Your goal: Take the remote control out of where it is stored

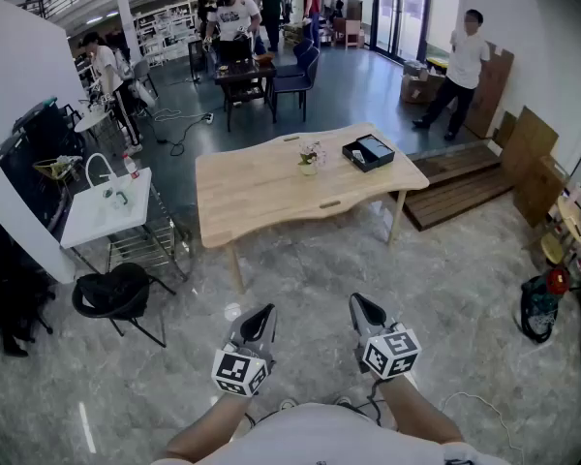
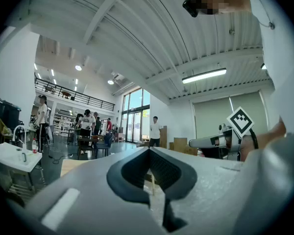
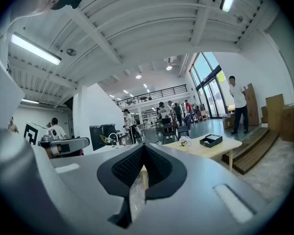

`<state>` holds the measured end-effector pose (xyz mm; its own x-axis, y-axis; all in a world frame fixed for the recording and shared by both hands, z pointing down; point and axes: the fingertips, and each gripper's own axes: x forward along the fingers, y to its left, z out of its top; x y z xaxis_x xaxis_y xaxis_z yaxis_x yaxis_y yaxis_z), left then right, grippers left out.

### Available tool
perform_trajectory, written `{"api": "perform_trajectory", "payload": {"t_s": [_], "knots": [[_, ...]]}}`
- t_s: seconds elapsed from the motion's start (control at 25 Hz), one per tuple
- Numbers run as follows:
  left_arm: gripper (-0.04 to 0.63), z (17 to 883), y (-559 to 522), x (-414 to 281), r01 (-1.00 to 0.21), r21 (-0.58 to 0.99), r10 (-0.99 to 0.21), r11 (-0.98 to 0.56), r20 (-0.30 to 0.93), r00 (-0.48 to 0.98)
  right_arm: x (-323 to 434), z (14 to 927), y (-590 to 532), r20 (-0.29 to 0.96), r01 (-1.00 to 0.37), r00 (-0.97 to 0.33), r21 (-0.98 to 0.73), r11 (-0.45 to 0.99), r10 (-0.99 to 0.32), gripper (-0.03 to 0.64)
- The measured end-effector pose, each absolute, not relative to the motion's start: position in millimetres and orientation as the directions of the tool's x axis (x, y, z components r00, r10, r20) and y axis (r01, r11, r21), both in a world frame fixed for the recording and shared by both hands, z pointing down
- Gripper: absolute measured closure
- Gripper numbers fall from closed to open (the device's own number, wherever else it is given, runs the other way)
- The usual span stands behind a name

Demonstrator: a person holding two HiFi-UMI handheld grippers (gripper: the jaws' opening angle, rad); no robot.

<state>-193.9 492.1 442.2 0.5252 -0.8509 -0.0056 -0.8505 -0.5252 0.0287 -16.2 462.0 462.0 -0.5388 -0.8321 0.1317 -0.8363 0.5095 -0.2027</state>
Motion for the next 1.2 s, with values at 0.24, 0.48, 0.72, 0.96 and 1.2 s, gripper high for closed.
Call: {"api": "perform_trajectory", "payload": {"t_s": [0.24,0.48,0.72,0.96,1.2], "knots": [[0.595,439,491,-198,-0.856,0.028,-0.856,-0.517,-0.009,0.517,-21,457,463,0.124,-0.836,-0.539,-0.195,0.512,-0.833,0.591],[0.595,439,489,-198,-0.856,0.028,-0.856,-0.517,-0.007,0.517,-23,453,466,0.114,-0.84,-0.533,-0.186,0.509,-0.838,0.591],[0.595,442,486,-201,-0.849,0.029,-0.849,-0.528,-0.008,0.528,-26,454,465,0.109,-0.852,-0.511,-0.198,0.485,-0.853,0.589],[0.595,446,481,-210,-0.838,0.038,-0.839,-0.544,-0.003,0.544,-35,458,462,0.114,-0.863,-0.487,-0.212,0.458,-0.866,0.589],[0.595,457,474,-221,-0.824,0.049,-0.825,-0.564,0.004,0.565,-50,464,464,0.119,-0.873,-0.472,-0.195,0.446,-0.873,0.589]]}}
